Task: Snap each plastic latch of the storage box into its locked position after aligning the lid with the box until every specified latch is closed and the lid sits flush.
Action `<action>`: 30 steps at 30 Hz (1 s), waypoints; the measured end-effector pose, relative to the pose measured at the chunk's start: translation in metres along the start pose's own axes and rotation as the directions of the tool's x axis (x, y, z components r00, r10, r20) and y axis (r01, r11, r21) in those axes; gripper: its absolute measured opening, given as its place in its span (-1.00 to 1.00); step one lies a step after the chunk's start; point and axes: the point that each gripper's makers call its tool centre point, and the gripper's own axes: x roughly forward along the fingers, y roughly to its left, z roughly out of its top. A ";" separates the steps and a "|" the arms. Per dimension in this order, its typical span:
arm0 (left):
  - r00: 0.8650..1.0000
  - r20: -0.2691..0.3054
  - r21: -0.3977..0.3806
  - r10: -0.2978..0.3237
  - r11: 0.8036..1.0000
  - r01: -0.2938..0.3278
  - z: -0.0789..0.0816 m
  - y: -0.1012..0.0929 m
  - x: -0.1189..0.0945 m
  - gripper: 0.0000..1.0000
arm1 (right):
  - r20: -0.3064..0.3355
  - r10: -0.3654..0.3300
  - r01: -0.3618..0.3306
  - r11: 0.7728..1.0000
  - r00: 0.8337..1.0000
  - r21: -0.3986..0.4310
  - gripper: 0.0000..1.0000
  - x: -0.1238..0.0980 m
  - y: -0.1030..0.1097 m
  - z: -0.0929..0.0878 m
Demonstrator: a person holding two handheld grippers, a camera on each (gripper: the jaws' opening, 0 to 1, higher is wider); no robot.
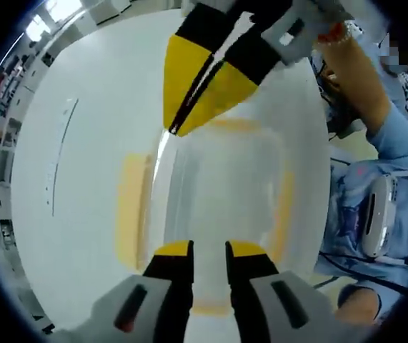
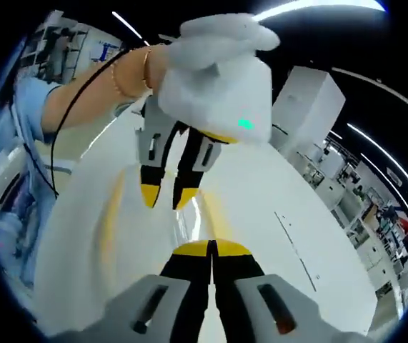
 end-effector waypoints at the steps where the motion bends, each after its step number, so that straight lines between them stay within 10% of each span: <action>1: 1.000 0.005 0.001 -0.001 1.000 0.001 0.000 0.000 0.000 -0.66 | -0.004 0.018 -0.018 1.000 1.000 -0.001 -1.00 0.006 0.005 0.002; 10: 0.988 0.157 0.057 -0.003 0.998 -0.006 0.002 0.000 -0.004 -0.72 | -0.188 0.131 -0.152 0.983 0.973 -0.099 -1.00 0.040 0.040 -0.008; 30: 0.943 0.330 0.177 -0.051 0.984 -0.009 0.002 0.002 -0.005 -0.78 | -0.357 0.025 -0.107 0.971 0.934 -0.213 -1.00 0.046 0.046 0.001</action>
